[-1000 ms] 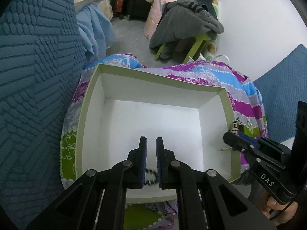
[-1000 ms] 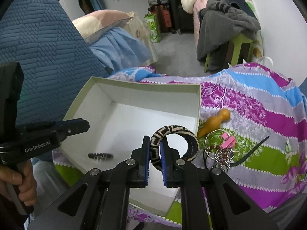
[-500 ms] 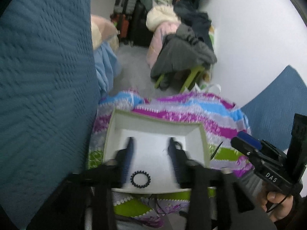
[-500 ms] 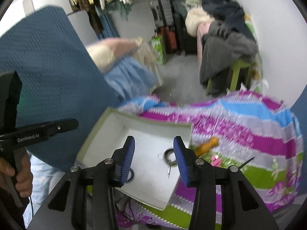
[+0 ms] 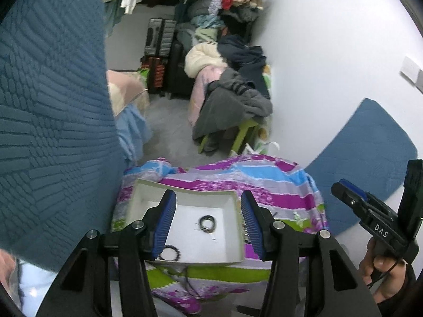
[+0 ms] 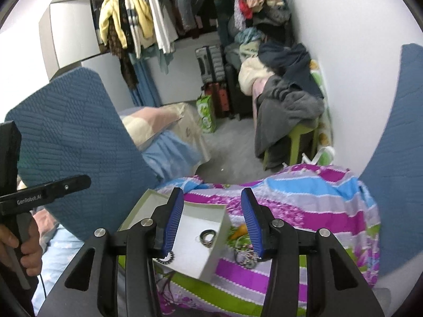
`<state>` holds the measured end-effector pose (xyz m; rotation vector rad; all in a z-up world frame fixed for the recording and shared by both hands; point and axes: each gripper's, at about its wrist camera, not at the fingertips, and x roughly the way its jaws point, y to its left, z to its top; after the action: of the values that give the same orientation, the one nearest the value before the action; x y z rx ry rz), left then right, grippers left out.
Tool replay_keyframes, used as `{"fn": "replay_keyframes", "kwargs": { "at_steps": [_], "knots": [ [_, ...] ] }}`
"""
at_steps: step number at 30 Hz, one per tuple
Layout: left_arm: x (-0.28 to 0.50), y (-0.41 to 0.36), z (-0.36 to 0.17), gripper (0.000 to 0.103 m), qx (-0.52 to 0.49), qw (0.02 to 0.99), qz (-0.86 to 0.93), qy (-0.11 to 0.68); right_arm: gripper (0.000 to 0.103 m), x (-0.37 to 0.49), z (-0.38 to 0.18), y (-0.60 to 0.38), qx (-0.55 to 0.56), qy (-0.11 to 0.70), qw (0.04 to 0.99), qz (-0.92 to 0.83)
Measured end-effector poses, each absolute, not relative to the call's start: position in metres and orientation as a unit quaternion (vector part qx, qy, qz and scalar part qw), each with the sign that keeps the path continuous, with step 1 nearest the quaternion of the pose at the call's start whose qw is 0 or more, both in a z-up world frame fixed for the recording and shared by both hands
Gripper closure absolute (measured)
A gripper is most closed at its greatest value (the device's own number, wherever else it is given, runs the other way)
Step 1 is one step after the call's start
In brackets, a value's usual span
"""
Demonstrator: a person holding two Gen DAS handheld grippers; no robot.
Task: Organize jewelry
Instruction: 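Open left gripper to drop the hair tie while right gripper releases the bangle, then move both open grippers back to the remaining jewelry beside the box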
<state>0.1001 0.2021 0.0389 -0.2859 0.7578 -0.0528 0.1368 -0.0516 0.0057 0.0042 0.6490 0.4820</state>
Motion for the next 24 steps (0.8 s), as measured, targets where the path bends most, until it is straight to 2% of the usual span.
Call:
{"fn": "replay_keyframes", "kwargs": {
  "at_steps": [10, 24],
  "knots": [
    [0.079, 0.133, 0.042, 0.052, -0.134, 0.919, -0.068, 0.364, 0.057, 0.103, 0.014, -0.119, 0.013, 0.299, 0.935, 0.192],
    [0.054, 0.066, 0.007, 0.053, -0.134, 0.912, -0.086, 0.379, 0.058, 0.065, -0.019, -0.182, 0.031, 0.317, 0.933, 0.168]
  ]
}}
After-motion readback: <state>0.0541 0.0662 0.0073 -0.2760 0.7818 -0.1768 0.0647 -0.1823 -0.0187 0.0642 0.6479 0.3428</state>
